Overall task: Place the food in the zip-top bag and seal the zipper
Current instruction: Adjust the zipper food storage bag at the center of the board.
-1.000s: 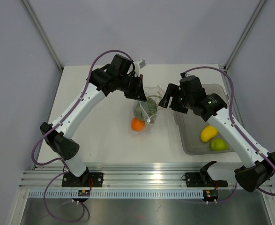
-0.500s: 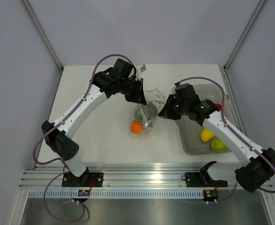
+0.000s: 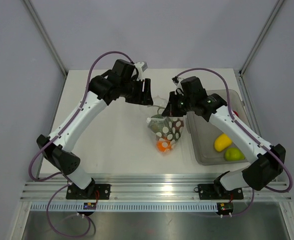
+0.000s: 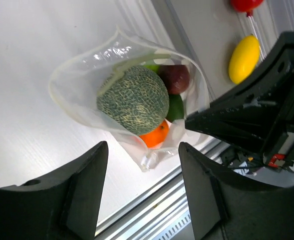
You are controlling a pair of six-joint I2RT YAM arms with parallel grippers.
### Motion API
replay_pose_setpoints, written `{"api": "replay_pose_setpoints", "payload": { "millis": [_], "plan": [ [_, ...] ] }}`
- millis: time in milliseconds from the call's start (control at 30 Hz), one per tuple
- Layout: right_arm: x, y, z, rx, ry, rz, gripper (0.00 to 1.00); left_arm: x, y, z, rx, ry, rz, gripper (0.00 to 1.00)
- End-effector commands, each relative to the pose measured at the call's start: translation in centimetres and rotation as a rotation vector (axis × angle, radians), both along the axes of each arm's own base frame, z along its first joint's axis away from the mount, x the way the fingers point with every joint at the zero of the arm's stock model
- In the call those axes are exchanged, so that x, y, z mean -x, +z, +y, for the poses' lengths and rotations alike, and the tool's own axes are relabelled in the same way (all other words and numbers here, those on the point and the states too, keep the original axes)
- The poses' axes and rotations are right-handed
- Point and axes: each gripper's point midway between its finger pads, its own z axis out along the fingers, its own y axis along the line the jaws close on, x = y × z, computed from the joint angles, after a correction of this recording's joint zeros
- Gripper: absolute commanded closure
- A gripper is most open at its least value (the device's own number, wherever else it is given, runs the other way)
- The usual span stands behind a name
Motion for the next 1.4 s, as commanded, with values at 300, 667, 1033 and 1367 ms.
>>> {"api": "replay_pose_setpoints", "payload": {
  "millis": [300, 667, 1033, 1367],
  "plan": [
    [2.1, 2.9, 0.7, -0.028, 0.200, -0.115, 1.00, -3.8, -3.7, 1.5, -0.153, 0.044, -0.025, 0.36],
    [2.7, 2.5, 0.7, -0.031, 0.227, -0.110, 1.00, -5.7, -6.9, 0.8, -0.188, 0.000, -0.022, 0.36],
    [2.9, 1.7, 0.5, -0.016, 0.241, -0.101, 1.00, -4.0, -9.9, 1.0, -0.187, -0.028, 0.034, 0.45],
    [2.6, 2.6, -0.1, 0.027, 0.239, -0.124, 1.00, -4.1, -7.6, 1.7, -0.140, 0.033, 0.019, 1.00]
  ]
}}
